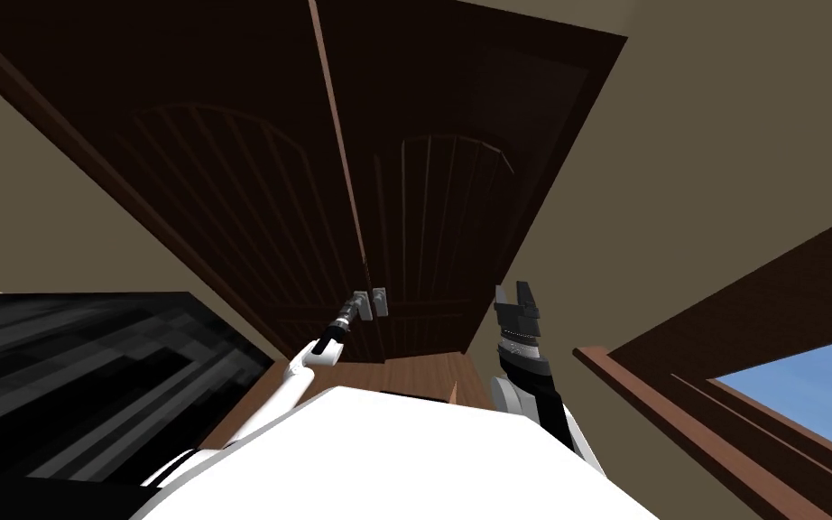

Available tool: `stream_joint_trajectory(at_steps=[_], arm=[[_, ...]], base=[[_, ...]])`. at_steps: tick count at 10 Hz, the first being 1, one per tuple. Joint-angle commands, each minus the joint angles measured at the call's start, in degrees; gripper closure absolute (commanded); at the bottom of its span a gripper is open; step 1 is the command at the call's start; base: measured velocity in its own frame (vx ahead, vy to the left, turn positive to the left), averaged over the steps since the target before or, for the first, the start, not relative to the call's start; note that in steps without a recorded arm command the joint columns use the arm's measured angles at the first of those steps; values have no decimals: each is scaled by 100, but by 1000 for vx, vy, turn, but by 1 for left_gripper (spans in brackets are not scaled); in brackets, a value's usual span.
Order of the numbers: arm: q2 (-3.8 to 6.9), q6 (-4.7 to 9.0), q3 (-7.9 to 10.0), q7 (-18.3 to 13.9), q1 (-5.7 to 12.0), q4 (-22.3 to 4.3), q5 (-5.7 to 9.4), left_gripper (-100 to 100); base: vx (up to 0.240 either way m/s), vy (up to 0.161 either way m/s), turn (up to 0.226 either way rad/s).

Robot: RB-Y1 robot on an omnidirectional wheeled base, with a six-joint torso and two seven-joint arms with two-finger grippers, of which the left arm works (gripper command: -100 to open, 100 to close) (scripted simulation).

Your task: Pull the door open

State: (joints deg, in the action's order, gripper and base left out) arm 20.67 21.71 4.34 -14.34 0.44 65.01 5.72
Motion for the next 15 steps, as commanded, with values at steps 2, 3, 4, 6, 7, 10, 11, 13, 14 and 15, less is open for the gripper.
stream_joint_trajectory(at_steps=[2, 3, 4, 6, 7, 10, 11, 13, 14, 15], arm=[[20, -2, 29, -3, -12, -7, 7, 100], [100, -10, 67, -27, -128, -38, 19, 100], [123, -9, 74, -37, -153, -39, 22, 100], [151, 1, -19, -102, -184, 62, 20, -100], [150, 23, -115, -150, -215, 160, 13, -100], [148, 63, -293, -240, -274, 343, 1, -100], [157, 46, -258, -226, -278, 323, 6, -100], [230, 48, -44, -174, -345, 117, 31, -100], [241, 48, 34, -142, -343, 36, 37, -100], [233, 50, 55, -127, -325, 6, 37, -100]], base=[[-8, -3, 9], [-141, 94, 106], [-203, 134, 116], [-221, 61, 7], [-223, -73, -101], [-186, -101, -50], [-82, -46, -6], [19, 154, 174], [87, 177, 60], [153, 109, 8]])
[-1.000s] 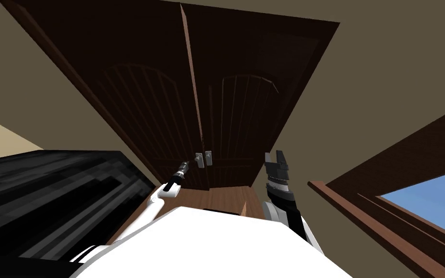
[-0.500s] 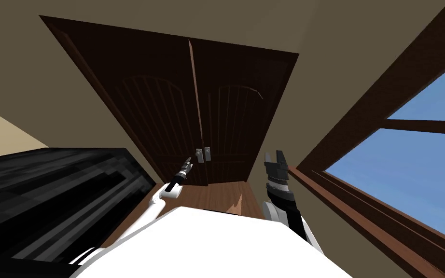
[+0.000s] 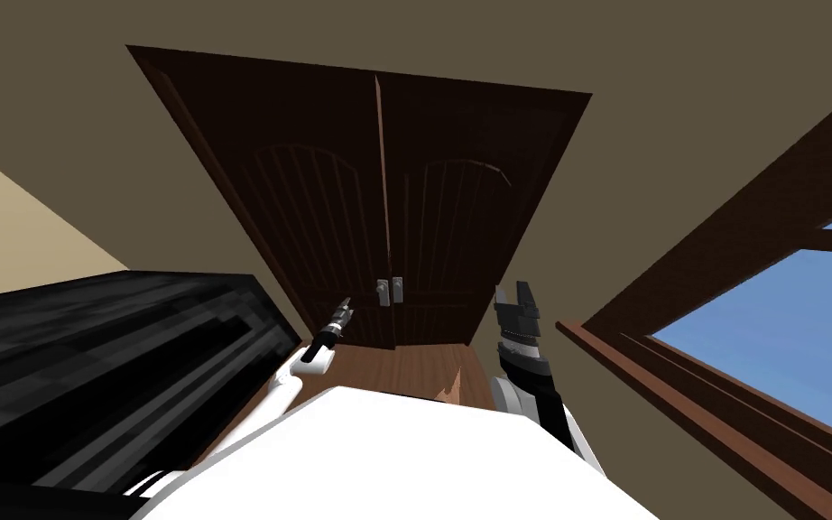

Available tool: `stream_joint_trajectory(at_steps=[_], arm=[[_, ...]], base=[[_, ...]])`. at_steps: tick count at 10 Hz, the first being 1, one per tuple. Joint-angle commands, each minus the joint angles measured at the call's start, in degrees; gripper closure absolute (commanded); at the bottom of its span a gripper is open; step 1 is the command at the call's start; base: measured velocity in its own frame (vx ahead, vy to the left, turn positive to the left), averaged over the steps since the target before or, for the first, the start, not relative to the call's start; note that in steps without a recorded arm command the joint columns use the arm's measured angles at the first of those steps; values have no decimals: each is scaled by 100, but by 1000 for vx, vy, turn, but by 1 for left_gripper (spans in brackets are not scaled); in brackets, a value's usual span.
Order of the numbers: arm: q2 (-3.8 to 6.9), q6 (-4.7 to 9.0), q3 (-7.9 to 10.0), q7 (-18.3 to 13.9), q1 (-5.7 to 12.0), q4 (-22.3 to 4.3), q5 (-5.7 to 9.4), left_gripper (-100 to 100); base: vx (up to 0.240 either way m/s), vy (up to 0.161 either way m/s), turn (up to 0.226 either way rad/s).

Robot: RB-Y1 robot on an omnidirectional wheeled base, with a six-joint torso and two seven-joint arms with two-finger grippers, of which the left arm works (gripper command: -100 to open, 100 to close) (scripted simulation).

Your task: Pull the door open

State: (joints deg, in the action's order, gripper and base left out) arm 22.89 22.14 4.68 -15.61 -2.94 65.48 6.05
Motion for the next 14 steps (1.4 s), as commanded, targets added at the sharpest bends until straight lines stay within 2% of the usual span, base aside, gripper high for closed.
stream_joint_trajectory(at_steps=[1, 4, 5, 6, 7, 12, 13, 14], arm=[[-8, 13, 25, 14, 45, -58, 1, -100], [-105, 36, -57, 37, 187, -37, -23, -100], [-167, 50, -130, 41, 273, 0, -39, -100], [-152, 45, -88, 52, 286, -82, -36, -100], [-152, 45, -88, 52, 286, -82, -36, 100], [-152, 45, -88, 52, 286, -82, -36, 100], [-82, 32, -48, 26, 200, -82, -21, -100], [-71, 32, -54, 16, 184, -70, -20, -100]], base=[[191, 34, -38], [191, -70, -109], [251, -121, -202], [125, -54, -39], [-19, 4, 39], [-25, 13, 4], [-120, 38, 127], [-190, 90, 80]])
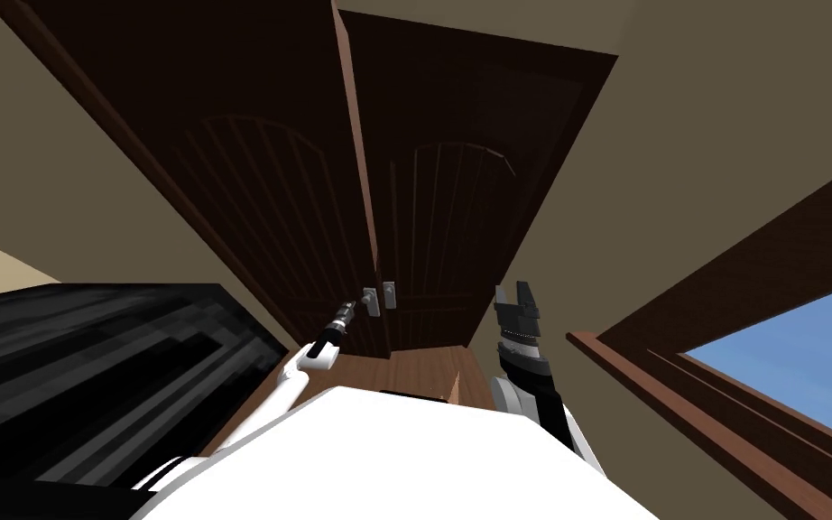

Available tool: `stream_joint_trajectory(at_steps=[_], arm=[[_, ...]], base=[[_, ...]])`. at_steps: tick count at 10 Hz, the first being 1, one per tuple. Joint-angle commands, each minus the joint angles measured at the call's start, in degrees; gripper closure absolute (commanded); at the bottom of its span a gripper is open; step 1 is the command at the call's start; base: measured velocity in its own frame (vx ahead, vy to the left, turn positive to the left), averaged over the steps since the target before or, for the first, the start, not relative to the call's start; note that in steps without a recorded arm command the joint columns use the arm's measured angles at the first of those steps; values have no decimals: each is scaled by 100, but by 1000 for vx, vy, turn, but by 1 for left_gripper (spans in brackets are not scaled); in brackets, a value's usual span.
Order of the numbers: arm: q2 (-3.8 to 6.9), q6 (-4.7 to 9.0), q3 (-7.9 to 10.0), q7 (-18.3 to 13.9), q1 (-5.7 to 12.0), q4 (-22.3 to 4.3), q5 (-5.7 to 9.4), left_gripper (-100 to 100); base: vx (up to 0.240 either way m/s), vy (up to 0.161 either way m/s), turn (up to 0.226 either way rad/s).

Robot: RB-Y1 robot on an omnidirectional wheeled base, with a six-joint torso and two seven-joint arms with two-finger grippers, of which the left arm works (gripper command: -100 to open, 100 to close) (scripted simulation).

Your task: Pull the door open

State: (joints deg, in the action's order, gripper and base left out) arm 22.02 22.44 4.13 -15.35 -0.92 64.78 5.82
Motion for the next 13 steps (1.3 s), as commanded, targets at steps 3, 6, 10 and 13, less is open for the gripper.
stream_joint_trajectory(at_steps=[3, 6, 10, 13], arm=[[52, 6, -108, -86, -82, 124, -1, -100], [52, 22, -309, -183, -110, 315, -19, -100], [93, -7, -94, -111, -136, 113, 6, -100], [38, 3, -11, -39, -38, -14, 3, -100]], base=[[-191, 11, -15], [-202, -68, -57], [31, 68, 60], [172, 41, -16]])
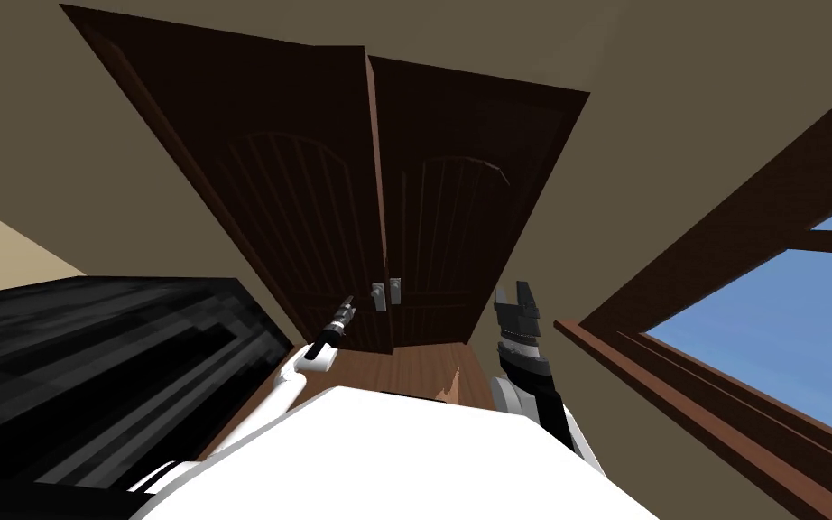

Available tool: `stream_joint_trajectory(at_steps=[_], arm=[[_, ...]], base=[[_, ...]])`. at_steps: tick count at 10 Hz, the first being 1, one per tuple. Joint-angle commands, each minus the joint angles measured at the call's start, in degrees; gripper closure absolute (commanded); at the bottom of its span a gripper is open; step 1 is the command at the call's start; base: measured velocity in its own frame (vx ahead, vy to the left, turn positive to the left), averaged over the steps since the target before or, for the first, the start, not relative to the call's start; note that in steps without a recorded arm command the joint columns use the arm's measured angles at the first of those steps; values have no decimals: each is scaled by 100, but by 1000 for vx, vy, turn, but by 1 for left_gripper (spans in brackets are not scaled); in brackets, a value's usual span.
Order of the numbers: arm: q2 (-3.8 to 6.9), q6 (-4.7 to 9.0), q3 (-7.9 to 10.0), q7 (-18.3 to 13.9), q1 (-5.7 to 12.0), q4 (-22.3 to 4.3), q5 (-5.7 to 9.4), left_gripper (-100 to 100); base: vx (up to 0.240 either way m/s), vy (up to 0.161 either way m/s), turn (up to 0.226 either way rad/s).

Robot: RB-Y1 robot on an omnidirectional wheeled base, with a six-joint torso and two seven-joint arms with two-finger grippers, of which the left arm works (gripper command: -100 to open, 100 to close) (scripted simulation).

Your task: Pull the door open

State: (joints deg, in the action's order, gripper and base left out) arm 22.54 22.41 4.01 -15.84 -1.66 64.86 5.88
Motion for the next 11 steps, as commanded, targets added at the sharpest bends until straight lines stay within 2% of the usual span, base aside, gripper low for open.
stream_joint_trajectory(at_steps=[1, 3, 4, 5, 10, 11], arm=[[-42, 13, -18, 19, 79, -20, -8, -100], [-116, 29, -91, 29, 190, 14, -26, -100], [-97, -18, -68, 27, 116, 98, -20, -100], [-97, -18, -68, 27, 116, 98, -20, 100], [-97, -18, -68, 27, 116, 98, -20, 100], [-46, -18, -97, -6, 23, 107, -22, 100]], base=[[199, -52, -104], [208, -129, -138], [76, -54, -13], [-5, 2, 14], [-16, 9, -7], [-91, 77, 29]])
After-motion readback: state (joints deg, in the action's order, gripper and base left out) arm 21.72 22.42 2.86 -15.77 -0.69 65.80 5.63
